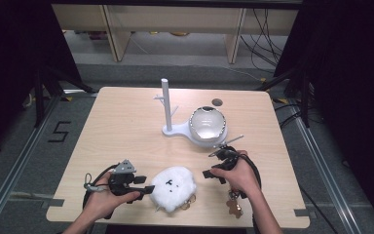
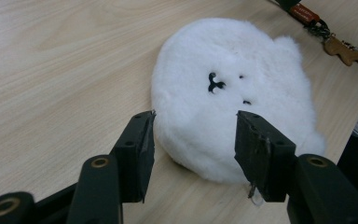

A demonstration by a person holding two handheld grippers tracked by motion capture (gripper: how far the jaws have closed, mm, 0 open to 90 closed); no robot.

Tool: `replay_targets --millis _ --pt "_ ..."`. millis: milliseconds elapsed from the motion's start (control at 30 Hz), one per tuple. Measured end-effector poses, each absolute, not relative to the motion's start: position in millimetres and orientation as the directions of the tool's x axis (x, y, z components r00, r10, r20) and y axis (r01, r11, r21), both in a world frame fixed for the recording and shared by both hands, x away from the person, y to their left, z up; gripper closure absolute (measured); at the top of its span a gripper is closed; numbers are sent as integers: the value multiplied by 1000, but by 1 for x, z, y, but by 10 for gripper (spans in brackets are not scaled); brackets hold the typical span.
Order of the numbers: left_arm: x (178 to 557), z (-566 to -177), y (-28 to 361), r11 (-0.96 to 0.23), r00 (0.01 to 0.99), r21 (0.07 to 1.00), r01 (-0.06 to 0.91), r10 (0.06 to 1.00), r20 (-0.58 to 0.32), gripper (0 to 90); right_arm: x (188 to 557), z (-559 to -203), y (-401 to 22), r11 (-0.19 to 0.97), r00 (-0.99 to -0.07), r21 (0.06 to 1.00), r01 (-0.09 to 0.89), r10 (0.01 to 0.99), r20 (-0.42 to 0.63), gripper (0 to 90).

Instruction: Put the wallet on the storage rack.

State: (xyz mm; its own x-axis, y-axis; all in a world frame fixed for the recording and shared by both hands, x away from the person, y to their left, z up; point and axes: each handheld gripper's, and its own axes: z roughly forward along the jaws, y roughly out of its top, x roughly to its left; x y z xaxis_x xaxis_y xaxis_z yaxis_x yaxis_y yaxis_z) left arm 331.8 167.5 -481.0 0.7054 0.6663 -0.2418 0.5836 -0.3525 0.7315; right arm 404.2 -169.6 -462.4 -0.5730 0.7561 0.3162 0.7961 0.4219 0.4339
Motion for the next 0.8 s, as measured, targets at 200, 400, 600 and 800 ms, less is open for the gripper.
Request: replay_targets --millis 200,400,600,800 --pt "332 -482 172 -384 721 725 571 657 -220 475 410 -462 -137 490 -627 413 767 710 321 493" --pt "330 -483 174 -372 703 734 569 683 -198 467 413 -463 -120 529 -648 387 755 690 322 487" --pt "329 -481 178 -407 710 721 561 685 -166 464 417 -467 -107 558 -647 335 759 702 299 484" --pt "328 -483 179 -383 695 727 570 697 -177 460 418 -470 -101 567 -644 312 762 714 274 478"
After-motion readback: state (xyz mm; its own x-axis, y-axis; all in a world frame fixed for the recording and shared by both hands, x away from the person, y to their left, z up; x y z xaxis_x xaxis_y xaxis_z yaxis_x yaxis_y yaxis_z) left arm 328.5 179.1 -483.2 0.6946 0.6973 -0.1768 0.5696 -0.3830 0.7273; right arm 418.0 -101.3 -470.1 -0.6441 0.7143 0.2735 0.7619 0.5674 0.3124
